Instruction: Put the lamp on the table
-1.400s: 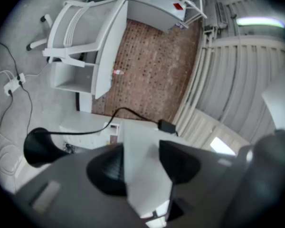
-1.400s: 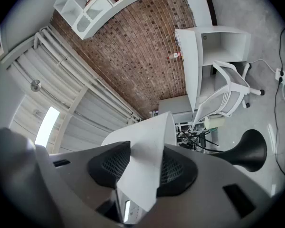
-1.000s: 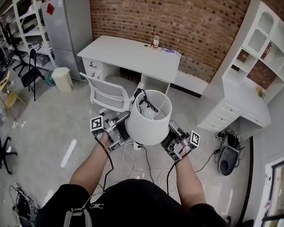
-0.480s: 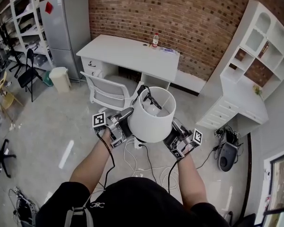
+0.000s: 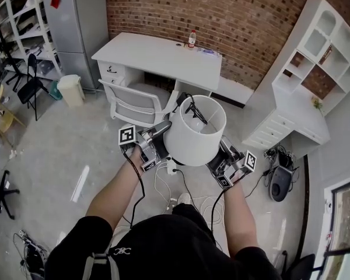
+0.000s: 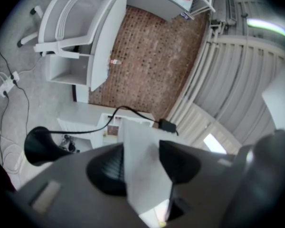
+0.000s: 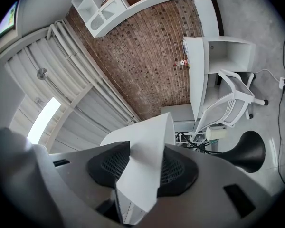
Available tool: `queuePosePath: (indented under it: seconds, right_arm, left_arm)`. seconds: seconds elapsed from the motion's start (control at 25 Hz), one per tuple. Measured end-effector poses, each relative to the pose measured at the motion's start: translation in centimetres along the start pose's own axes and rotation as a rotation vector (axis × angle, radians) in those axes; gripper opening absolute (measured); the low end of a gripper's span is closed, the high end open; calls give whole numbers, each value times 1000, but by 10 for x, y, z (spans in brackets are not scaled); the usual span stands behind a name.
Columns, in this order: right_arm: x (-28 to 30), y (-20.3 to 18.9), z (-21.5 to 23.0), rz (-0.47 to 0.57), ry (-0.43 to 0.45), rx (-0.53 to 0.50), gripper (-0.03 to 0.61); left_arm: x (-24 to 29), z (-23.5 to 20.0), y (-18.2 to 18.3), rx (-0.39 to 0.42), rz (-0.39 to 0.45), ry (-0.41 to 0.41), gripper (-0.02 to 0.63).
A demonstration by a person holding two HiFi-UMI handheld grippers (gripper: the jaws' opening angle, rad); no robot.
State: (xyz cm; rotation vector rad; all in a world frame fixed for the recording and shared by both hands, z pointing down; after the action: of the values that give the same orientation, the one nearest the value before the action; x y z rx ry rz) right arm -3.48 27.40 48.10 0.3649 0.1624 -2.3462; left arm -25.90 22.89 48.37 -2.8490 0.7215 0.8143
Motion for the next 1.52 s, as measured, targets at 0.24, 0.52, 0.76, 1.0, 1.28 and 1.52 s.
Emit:
queuePosePath:
  seconds: [0.24, 0.52, 0.76, 1.0, 1.28, 1.52]
  right_arm:
    - [15, 33, 10, 3, 8, -2, 164]
    - [47, 108, 23, -7, 37, 2, 164]
    - [71, 189, 26, -14, 53, 15, 166]
    - [90, 267, 25, -42, 43, 19, 166]
    - [105, 329, 29, -90, 27, 30, 167]
    - [108, 347, 39, -95, 16, 44, 168]
  left_arm:
    - [22, -13, 26, 7, -9, 6, 199]
    - [74, -40, 78, 23, -14, 26, 199]
    - [142, -66, 127, 42, -16, 31, 199]
    - [202, -95, 165, 51, 7, 18, 199]
    - [244, -119, 191, 63, 40, 12, 199]
    - [256, -134, 206, 61, 44, 18, 198]
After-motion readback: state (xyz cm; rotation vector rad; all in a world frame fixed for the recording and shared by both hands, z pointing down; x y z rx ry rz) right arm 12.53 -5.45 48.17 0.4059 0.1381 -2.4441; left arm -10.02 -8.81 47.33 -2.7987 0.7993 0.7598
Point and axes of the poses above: the fingertips, and each gripper's own axes: x forward along the fingers, z to its right, y out of its top, the point moved 3 cm from there along -x, backward along the fingers, and after that the axes turned 9 degrees about -y, right-handed, at the moved point
